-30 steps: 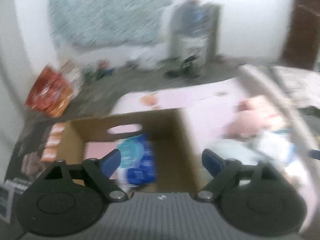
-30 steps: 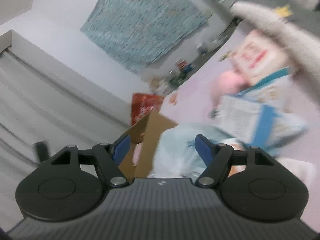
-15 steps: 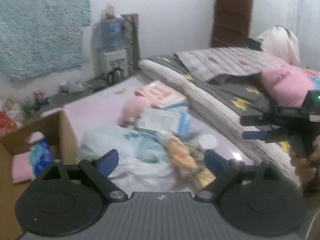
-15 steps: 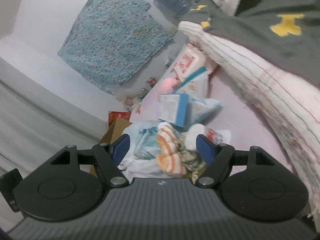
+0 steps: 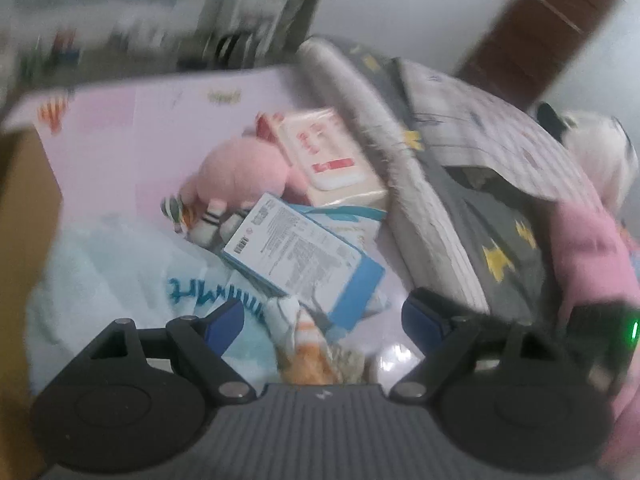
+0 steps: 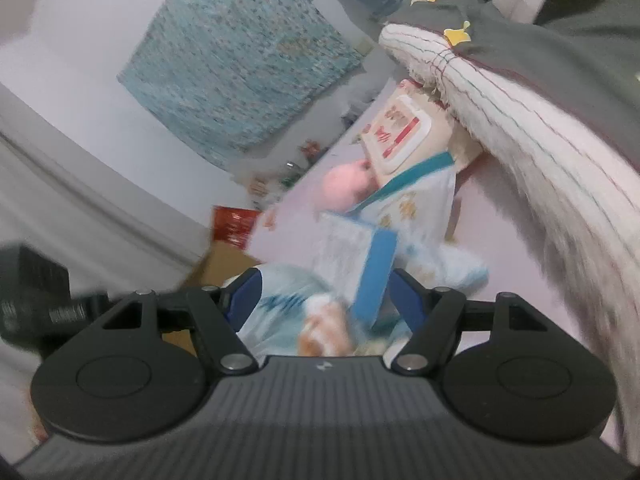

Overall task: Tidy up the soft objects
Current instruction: 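Move the left tool to the blue tissue box and close on it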

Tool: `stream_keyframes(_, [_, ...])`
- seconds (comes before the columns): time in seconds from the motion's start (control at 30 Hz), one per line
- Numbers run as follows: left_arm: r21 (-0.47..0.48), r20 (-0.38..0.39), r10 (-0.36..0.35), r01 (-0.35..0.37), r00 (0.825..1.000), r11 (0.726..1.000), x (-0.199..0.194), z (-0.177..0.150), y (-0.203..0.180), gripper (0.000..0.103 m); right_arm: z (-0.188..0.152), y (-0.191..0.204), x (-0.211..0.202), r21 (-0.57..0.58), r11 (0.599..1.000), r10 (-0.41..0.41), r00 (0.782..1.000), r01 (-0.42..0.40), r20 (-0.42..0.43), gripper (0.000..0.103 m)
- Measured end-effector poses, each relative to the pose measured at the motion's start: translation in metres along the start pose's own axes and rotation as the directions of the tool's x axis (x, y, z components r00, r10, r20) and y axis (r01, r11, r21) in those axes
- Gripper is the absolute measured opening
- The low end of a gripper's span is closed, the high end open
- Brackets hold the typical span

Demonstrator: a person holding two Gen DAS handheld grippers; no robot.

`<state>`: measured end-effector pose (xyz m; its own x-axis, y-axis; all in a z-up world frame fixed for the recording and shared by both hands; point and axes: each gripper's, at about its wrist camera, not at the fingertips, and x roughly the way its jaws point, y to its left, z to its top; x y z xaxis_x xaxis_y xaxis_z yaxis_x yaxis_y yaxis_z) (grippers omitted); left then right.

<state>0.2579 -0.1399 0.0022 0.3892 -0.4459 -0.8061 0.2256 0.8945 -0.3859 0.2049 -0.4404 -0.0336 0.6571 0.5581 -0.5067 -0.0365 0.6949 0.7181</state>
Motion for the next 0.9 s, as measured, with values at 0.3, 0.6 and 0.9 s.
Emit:
stream_keyframes(0.3, [-0.18,-0.127,0.04,-0.062,0.991,0.982,0.078,0.052,0.032,0.087,0.011,-0.012,0.051,-0.105,0.99,-0.099,0.994,0.093,-0.05,0.039])
stream_keyframes(0.6, [-0.185,-0.154,0.014,-0.043,0.988,0.982,0.087,0.058,0.04,0.089,0.001,0.007,0.038,-0.203,0.979,-0.021,0.998,0.01,-0.054,0.023])
stream_keyframes(0.9, [-0.164,-0.151,0.039,-0.064,0.988,0.984,0.076,0.057,0.042,0.087,-0.023,0.045,0.045,-0.33,0.94,0.047,0.992,-0.083,-0.115,0.023])
